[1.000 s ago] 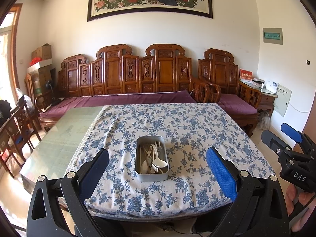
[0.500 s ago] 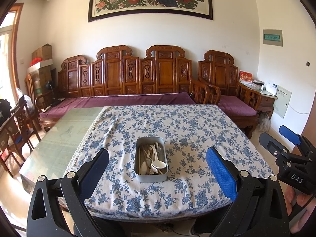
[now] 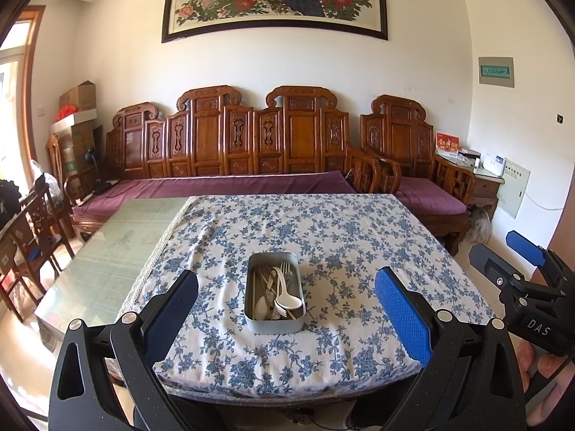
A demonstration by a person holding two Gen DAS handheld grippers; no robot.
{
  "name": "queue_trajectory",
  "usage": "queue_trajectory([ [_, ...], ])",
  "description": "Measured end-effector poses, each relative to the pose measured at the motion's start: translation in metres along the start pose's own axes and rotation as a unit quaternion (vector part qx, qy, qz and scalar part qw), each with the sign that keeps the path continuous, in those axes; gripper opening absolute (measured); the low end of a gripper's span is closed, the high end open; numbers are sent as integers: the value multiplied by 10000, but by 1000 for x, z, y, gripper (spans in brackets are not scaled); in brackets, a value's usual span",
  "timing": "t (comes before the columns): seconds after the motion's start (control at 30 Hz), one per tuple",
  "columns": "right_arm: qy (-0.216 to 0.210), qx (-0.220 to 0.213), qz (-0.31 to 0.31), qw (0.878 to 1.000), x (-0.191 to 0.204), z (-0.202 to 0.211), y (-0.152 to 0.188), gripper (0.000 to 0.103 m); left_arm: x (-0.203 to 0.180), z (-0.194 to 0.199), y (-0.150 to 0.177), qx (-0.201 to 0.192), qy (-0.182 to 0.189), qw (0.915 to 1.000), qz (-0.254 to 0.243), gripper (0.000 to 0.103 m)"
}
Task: Organize utensils
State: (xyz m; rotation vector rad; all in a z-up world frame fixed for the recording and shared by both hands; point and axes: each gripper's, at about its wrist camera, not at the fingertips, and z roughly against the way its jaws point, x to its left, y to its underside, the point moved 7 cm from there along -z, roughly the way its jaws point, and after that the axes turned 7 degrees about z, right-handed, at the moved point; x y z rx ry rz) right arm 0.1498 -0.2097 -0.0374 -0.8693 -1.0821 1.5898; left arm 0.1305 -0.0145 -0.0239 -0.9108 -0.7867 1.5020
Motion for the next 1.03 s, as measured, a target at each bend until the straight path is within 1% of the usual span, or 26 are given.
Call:
queue_trajectory([
  [1.03, -10, 1, -7, 10000, 0, 0, 0, 100, -5, 2, -4, -38, -2, 10000, 5, 95],
])
